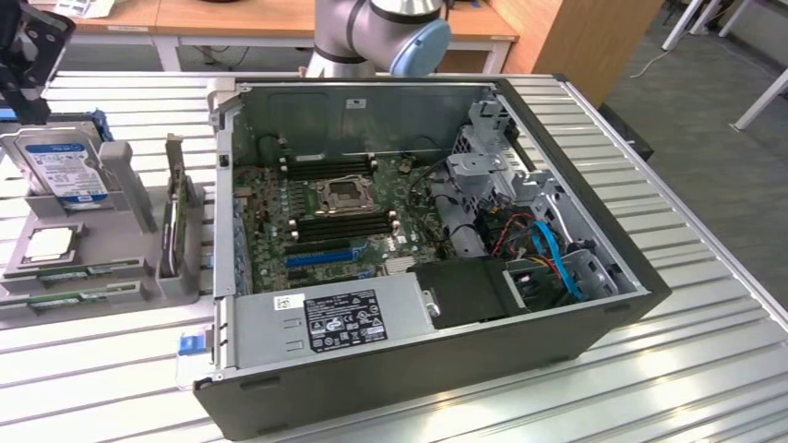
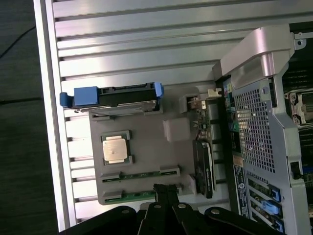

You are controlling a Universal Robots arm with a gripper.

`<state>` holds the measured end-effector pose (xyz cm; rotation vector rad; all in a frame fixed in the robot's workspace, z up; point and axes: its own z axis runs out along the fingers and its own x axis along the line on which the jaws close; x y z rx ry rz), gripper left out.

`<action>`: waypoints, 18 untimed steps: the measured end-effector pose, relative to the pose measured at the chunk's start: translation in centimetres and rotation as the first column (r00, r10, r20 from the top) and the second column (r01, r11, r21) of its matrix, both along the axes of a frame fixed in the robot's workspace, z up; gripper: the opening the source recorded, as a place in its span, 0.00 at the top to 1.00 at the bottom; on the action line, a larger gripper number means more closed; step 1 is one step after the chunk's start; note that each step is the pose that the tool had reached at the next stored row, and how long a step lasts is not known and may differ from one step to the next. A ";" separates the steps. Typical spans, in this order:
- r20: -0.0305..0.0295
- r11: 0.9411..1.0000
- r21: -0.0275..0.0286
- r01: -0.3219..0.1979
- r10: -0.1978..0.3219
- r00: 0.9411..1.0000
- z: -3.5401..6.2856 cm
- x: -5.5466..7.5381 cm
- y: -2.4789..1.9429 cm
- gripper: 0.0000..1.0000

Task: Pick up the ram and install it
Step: 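Reach for the ram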

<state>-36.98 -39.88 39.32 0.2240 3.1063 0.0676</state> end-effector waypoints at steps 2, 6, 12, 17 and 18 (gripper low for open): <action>0.000 1.000 0.000 0.000 0.000 1.000 0.00 -0.4 0.00 0.90; 0.000 1.000 0.000 0.001 -0.001 1.000 0.00 -1.2 0.00 0.90; 0.000 1.000 0.000 0.001 -0.001 1.000 0.00 -2.1 0.00 0.90; 0.000 1.000 0.000 0.001 -0.001 1.000 0.00 -2.1 0.00 0.90; 0.000 1.000 0.000 0.001 -0.001 1.000 0.00 -2.1 0.00 0.90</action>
